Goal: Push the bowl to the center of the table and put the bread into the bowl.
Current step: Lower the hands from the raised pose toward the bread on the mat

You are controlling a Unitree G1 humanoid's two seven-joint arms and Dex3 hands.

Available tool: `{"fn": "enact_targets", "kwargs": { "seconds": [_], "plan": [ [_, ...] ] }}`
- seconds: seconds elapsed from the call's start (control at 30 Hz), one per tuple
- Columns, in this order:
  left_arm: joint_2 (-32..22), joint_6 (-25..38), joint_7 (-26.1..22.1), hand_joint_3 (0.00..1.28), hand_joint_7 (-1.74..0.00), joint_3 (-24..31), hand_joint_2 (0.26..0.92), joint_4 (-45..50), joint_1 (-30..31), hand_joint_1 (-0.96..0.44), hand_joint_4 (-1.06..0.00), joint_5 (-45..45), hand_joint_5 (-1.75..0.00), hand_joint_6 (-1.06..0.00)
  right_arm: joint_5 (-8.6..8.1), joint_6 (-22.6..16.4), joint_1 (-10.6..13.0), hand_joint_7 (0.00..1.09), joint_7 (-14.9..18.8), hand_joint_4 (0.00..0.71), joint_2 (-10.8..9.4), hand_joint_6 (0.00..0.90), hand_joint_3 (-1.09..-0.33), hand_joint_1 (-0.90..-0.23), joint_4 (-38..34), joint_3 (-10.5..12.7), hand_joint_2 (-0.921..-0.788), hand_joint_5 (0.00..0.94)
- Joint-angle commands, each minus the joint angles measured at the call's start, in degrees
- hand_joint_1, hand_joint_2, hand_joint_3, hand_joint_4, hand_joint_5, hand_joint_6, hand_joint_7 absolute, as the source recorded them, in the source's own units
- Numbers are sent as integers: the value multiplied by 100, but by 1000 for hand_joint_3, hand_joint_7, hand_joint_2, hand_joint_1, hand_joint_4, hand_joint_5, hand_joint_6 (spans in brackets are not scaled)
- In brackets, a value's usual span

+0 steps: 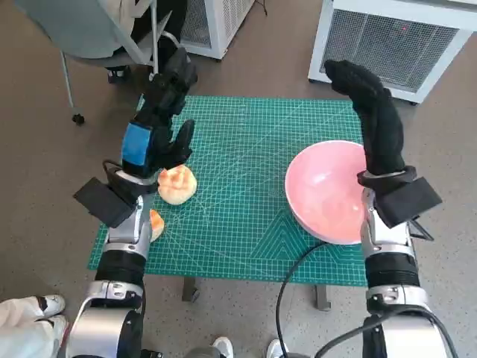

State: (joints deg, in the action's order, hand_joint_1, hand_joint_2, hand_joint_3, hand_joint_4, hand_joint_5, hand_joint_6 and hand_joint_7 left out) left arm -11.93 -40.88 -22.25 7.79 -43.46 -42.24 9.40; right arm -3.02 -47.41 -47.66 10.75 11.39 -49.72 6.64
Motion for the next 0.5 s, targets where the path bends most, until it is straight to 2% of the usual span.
{"fn": "enact_targets", "kwargs": {
  "seconds": [0.03, 0.37, 0.5],
  "plan": [
    [-41, -41, 45, 556, -14, 20, 921, -10, -104, -701, -177, -40, 0, -220, 18, 85, 160, 628, -21, 294, 5, -1, -728, -665, -32, 6, -921, 1],
    [-33, -85, 98, 557, -14, 13, 921, -33, -100, -695, -177, -79, 0, -220, 15, 18, 233, 628, -27, 294, 75, -1, -728, -667, -40, 50, -921, 1],
    [-31, -112, 111, 557, -14, 19, 921, -79, -103, -696, -177, -84, 0, -220, 45, -93, 349, 622, -78, 295, 198, -1, -727, -670, -94, 115, -921, 1]
  ]
}}
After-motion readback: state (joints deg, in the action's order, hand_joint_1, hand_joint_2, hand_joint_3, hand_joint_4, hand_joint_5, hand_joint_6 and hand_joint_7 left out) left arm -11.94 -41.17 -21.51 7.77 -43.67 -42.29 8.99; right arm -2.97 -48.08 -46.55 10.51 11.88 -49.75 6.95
